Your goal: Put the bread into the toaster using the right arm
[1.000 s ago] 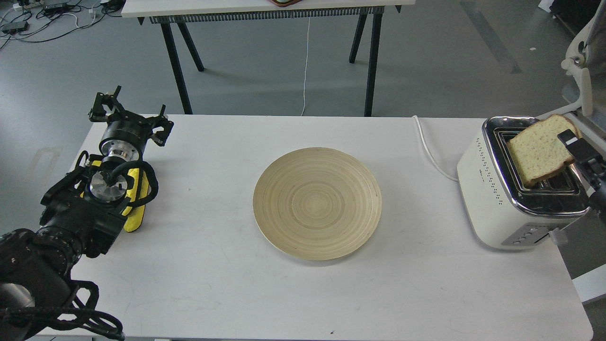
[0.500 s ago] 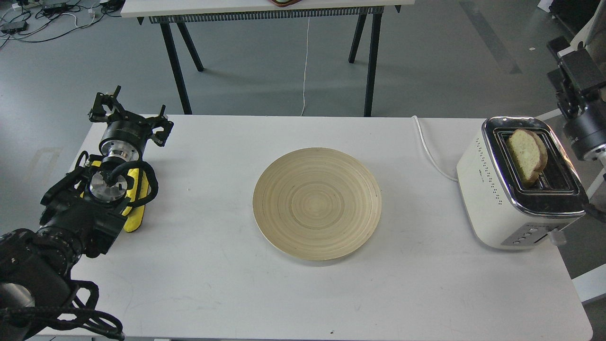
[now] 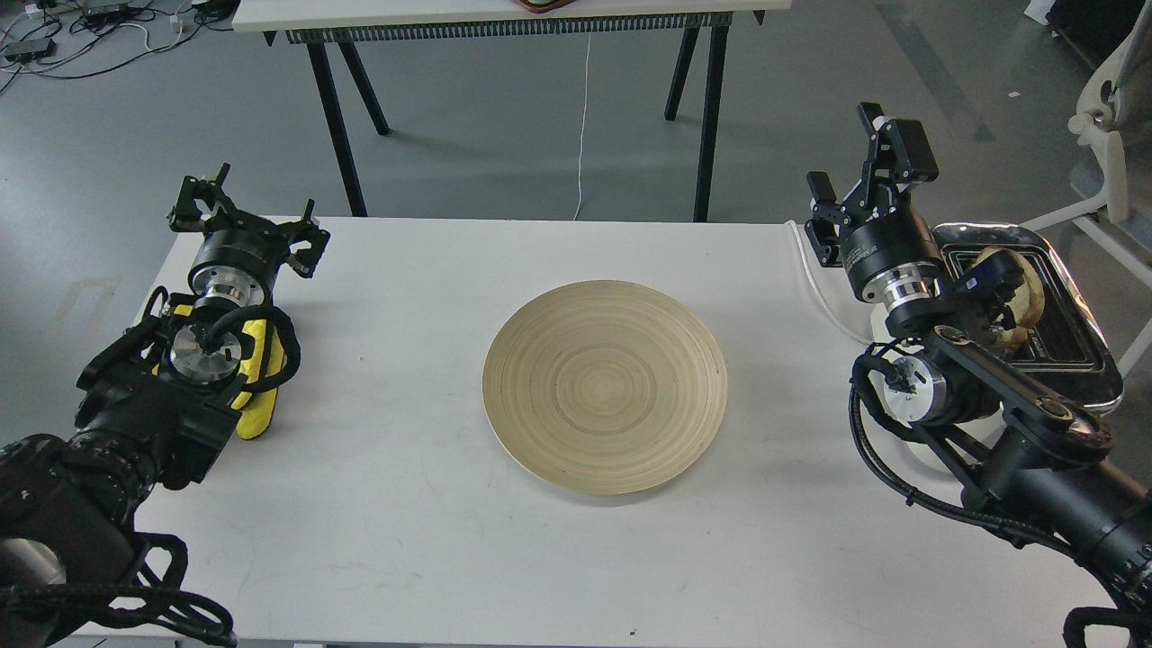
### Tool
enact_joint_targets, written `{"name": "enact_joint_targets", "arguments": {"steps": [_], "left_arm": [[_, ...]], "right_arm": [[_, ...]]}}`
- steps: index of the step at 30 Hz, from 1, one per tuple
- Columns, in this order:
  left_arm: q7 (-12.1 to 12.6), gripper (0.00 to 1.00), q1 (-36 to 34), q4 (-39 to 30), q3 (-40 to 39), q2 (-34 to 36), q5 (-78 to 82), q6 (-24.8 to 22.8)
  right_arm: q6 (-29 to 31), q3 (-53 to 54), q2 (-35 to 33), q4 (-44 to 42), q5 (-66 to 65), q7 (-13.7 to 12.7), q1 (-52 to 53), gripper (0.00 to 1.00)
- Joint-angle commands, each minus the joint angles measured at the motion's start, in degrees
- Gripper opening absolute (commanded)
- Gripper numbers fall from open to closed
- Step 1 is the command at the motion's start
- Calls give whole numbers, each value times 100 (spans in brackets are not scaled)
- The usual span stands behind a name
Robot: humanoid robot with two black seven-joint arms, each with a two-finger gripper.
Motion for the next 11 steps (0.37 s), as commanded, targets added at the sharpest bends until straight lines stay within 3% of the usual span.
{"name": "enact_joint_targets", "arguments": {"steps": [1, 11], "left_arm": [[-3, 100, 0, 0, 1, 0, 0, 0], [5, 100, 0, 0, 1, 0, 0, 0]], "right_arm": [[465, 114, 175, -173, 202, 1, -162, 98], [351, 106, 192, -182, 211, 1, -347, 98]]}}
